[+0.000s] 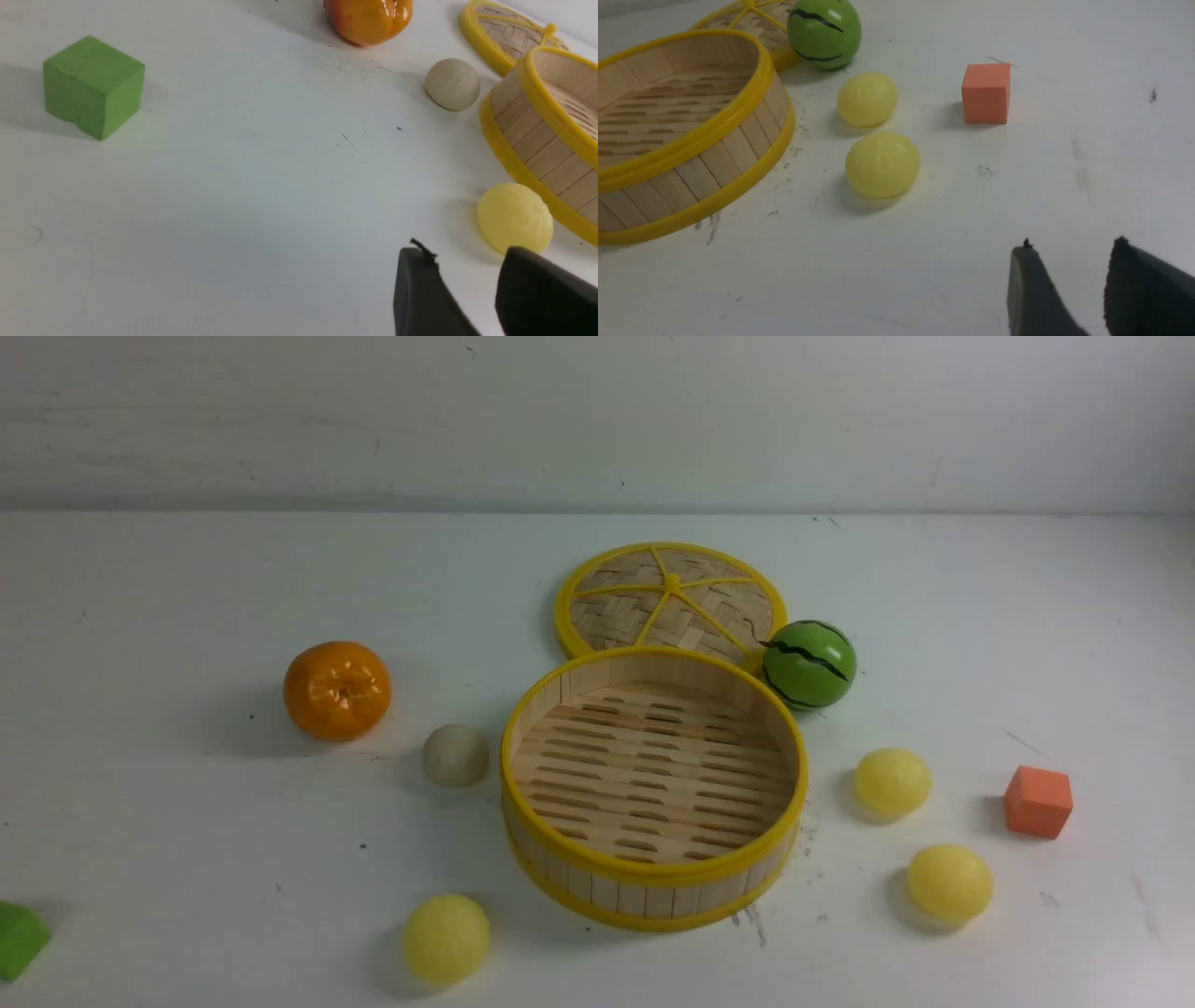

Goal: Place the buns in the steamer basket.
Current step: Use the left arm to grab a steamed stuffed bun

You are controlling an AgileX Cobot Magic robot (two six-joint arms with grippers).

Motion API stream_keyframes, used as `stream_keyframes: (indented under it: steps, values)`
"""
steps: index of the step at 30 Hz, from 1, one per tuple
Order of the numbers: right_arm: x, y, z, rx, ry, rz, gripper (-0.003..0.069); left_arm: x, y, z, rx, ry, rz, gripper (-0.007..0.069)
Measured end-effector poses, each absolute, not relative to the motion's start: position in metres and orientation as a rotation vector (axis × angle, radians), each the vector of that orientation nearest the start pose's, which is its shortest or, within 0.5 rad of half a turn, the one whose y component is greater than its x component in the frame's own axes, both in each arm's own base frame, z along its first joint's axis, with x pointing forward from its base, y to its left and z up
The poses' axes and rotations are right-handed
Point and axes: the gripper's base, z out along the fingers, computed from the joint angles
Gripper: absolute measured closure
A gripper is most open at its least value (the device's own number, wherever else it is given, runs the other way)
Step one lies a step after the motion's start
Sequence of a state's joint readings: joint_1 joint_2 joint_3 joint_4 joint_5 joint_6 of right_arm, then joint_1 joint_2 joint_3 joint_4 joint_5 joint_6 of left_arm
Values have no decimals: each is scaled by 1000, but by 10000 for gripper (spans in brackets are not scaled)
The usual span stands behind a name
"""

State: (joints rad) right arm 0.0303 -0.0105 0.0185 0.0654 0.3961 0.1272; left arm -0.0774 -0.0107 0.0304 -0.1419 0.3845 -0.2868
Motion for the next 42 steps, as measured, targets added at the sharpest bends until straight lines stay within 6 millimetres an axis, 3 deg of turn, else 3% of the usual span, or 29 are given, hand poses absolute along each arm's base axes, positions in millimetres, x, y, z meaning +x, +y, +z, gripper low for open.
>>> stream_keyframes:
  steps: [17, 19, 25, 32, 38, 40, 41, 42]
  values:
    - [52, 4, 172, 131, 1886, 173, 420, 53, -8, 172, -285, 1845, -390, 386]
    - [52, 4, 172, 131, 1886, 173, 420, 54, -9, 176, -320, 1799, -436, 386]
    - [52, 4, 172, 131, 1886, 173, 420, 56, -12, 190, -696, 1576, -863, 386]
    - [52, 4, 172, 131, 1886, 173, 420, 56, -6, 205, -785, 1386, -959, 392]
    - [52, 4, 172, 131, 1886, 173, 420, 41, -16, 255, -592, 1473, -950, 539]
    - [52, 4, 172, 131, 1886, 173, 420, 37, -22, 271, -490, 1582, -903, 613]
    - [52, 4, 172, 131, 1886, 173, 420, 39, -28, 283, -408, 1745, -860, 638]
    - [52, 4, 172, 131, 1886, 173, 420, 39, -29, 284, -399, 1766, -856, 638]
